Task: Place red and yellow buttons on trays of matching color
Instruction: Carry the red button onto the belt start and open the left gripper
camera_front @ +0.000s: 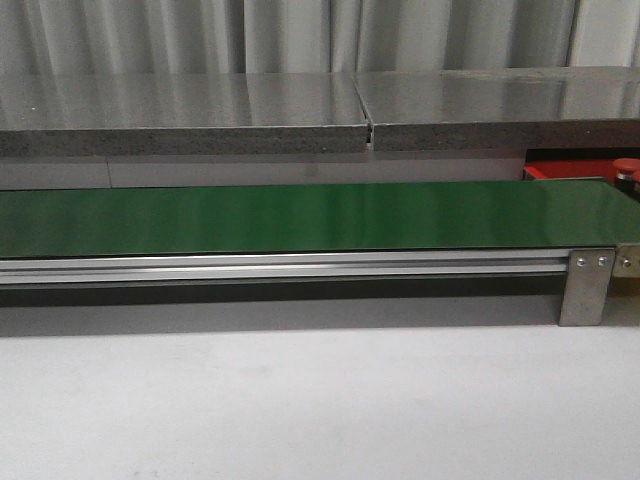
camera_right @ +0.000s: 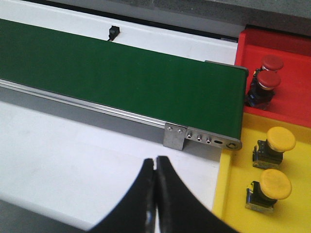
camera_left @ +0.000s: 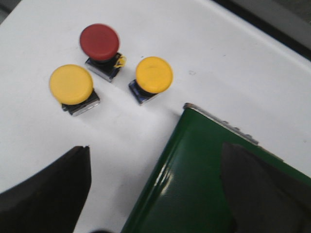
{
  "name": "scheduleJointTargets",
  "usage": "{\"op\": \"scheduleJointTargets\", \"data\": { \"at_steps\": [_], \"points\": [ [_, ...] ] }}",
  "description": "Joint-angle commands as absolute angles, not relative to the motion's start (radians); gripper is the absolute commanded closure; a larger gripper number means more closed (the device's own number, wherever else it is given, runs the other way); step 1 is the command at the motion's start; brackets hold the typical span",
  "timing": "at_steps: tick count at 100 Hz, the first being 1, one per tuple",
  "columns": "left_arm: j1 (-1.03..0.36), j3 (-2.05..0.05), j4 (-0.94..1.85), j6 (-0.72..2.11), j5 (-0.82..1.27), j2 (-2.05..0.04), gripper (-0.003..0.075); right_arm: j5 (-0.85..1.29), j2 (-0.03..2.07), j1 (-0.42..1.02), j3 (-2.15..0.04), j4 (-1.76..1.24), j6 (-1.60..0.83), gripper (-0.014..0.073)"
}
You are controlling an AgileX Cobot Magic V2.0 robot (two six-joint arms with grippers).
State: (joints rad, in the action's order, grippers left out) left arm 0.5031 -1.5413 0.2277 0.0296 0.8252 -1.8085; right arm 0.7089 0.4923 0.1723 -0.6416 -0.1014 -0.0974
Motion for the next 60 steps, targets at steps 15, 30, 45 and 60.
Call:
{"op": "scheduleJointTargets", "data": {
  "at_steps": [15, 30, 45, 60],
  "points": [
    [0.564, -1.572, 0.244, 0.006, 0.806, -1.848, 0.0174, 0.641, 0.496, 0.170, -0.668, -0.098, -0.104, 0.0662],
    [0.590, -1.579, 0.244, 0.006, 0.787, -1.895, 0.0174, 0.641, 0.496, 0.170, -0.668, -0.098, -0.104, 0.0662],
    [0.595, -1.613, 0.251, 0.000, 0.746, -1.947, 0.0174, 0.641, 0.496, 0.170, -0.668, -0.098, -0.104, 0.0662],
    [0.595, -1.672, 0.249, 0.000, 0.748, -2.008, 0.0174, 0.641, 0.496, 0.170, -0.668, -0.098, -0.104, 0.0662]
  ]
}}
